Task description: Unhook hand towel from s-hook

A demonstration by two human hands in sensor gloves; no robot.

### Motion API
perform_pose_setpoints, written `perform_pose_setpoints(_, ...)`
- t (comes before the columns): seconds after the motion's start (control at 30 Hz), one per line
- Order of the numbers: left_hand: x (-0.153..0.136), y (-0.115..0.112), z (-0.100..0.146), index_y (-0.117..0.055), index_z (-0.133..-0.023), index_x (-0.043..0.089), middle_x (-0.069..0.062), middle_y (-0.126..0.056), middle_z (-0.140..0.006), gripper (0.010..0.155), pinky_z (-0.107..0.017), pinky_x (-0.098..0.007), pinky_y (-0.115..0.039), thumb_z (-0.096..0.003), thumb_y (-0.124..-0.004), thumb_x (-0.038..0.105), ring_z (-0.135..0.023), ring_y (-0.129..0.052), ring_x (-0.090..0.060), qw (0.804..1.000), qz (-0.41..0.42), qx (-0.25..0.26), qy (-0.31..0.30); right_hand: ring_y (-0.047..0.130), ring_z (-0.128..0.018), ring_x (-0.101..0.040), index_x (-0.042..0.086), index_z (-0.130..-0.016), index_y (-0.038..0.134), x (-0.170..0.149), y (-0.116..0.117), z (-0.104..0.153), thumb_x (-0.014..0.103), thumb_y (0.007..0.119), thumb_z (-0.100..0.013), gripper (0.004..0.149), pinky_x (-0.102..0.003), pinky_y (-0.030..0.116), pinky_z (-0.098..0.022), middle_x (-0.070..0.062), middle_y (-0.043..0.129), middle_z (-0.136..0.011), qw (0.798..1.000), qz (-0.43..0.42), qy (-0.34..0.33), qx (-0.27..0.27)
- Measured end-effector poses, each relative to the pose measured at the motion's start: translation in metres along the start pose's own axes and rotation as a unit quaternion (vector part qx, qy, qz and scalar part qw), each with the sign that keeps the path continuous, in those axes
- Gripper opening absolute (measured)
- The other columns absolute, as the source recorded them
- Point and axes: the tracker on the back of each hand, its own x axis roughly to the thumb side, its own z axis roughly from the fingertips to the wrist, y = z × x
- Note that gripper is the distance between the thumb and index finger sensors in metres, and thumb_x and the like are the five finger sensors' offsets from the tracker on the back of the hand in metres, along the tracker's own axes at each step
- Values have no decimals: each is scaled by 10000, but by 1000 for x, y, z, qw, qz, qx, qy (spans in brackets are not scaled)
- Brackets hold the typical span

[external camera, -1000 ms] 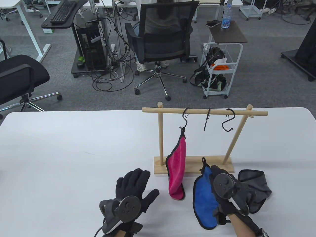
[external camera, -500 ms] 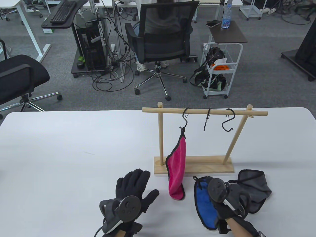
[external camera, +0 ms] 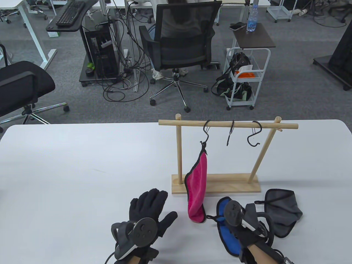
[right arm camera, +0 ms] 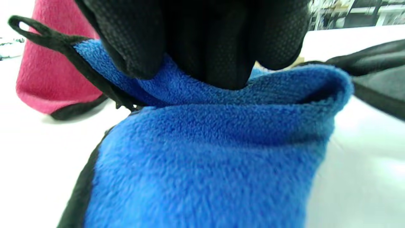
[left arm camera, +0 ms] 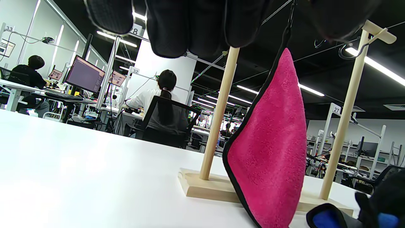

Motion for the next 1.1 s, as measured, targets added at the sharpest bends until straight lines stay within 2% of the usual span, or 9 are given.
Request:
perform_pose_setpoints(0.1,0,0,0,-566,-1151,290,-108,-630,-1213,750,-780,-693,-531,-534,-636,712,-1096,-682,-427,1000,-1,-2,-1,880,-831,-384,191,-1015,770,0,5,-1,358,828,-609,442,-548,692,-672,-169,841,-987,999,-1,-6,36)
perform_pose_setpoints(0.2,0,-1,0,-565,-1150,296,-109,-630,-1212,749,-778,-694,-534,-532,-636,714,-1097,-683,-425,1000,-1,-5,0,855,-858,-402,179,-1036,750,0,6,-2,401,831,-599,497,-567,669,-689,-182,814,-1014,999,-1,-12,50)
perform_pose_setpoints(0.33,0,-1,0,-568,-1149,292,-110,-632,-1211,750,-782,-691,-532,-532,-637,713,-1096,-684,-426,1000,-1,-9,2,839,-868,-418,165,-1053,737,0,7,-2,466,797,-603,545,-578,657,-694,-198,799,-1026,998,-7,-18,55)
perform_pose_setpoints(0.6,0,-2,0,-571,-1148,292,-107,-633,-1211,750,-781,-690,-533,-531,-635,715,-1094,-685,-426,1000,-2,-9,3,838,-864,-430,161,-1075,714,-3,4,-1,479,773,-612,565,-577,656,-693,-210,796,-1030,998,-27,-19,52)
perform_pose_setpoints(0.73,0,-2,-1,-572,-1147,293,-107,-633,-1211,747,-780,-692,-534,-533,-636,712,-1094,-686,-426,1000,-2,-9,3,827,-873,-437,159,-1082,705,-5,-3,2,479,767,-615,569,-581,653,-693,-220,782,-1042,998,-40,-21,36)
perform_pose_setpoints(1.1,0,-3,-1,-573,-1147,292,-109,-633,-1210,746,-780,-692,-534,-534,-636,711,-1094,-685,-426,1000,-5,-13,3,777,-920,-448,162,-1111,652,-10,-25,17,496,764,-608,615,-594,624,-712,-229,719,-1086,995,-67,-24,-64)
